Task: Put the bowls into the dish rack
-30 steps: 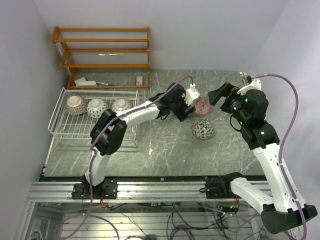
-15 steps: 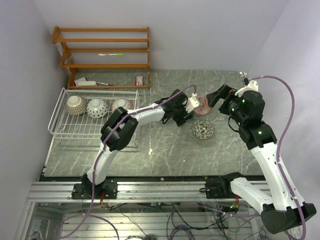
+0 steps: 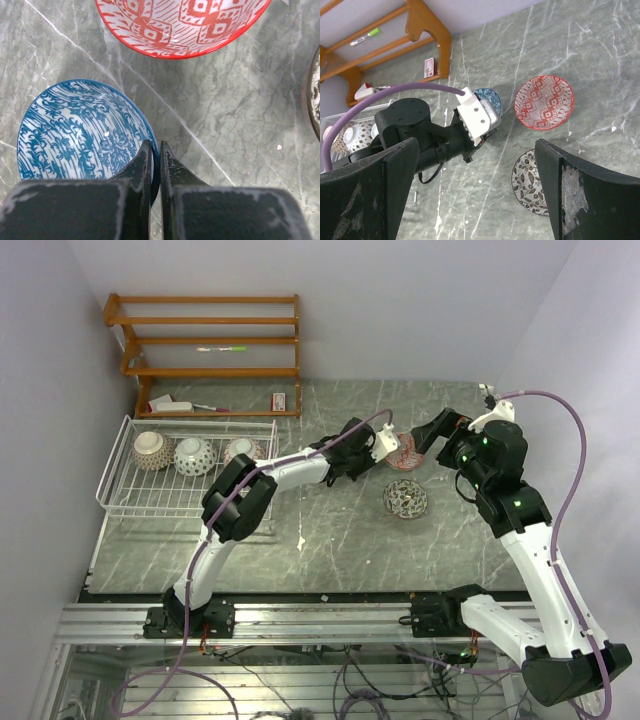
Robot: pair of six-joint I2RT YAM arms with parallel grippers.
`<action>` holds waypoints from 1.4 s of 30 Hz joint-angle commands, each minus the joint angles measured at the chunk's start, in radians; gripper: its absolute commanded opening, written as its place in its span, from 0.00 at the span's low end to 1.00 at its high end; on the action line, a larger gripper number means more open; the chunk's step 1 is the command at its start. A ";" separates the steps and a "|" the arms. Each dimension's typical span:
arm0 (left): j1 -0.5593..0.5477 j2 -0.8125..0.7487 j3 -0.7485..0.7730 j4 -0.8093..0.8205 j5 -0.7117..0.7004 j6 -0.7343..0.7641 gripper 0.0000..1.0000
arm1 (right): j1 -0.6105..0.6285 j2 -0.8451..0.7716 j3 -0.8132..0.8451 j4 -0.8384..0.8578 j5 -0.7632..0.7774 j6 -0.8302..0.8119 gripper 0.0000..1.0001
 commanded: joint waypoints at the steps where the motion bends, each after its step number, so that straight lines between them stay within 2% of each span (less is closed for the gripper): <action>1: 0.000 -0.016 -0.041 0.038 -0.047 -0.020 0.07 | -0.007 -0.014 -0.012 0.013 0.007 -0.003 1.00; 7: 0.001 -0.153 -0.152 0.079 -0.044 -0.131 0.07 | -0.008 -0.028 -0.011 0.003 0.008 -0.002 1.00; 20: 0.024 -0.667 -0.431 0.187 0.092 -0.410 0.07 | -0.007 -0.059 -0.022 -0.016 -0.009 0.003 1.00; 26: 0.173 -0.946 -0.609 0.301 0.187 -0.635 0.07 | -0.008 -0.064 -0.045 -0.002 -0.052 0.014 1.00; 32: 0.414 -1.177 -0.811 0.376 0.218 -0.859 0.07 | -0.007 -0.068 -0.101 0.014 -0.086 0.021 0.99; 37: 0.584 -1.262 -0.969 0.491 0.287 -1.028 0.07 | -0.008 -0.064 -0.116 0.022 -0.108 0.027 0.99; 42: 0.757 -1.262 -1.164 0.758 0.428 -1.264 0.07 | -0.008 -0.062 -0.120 0.019 -0.115 0.022 0.98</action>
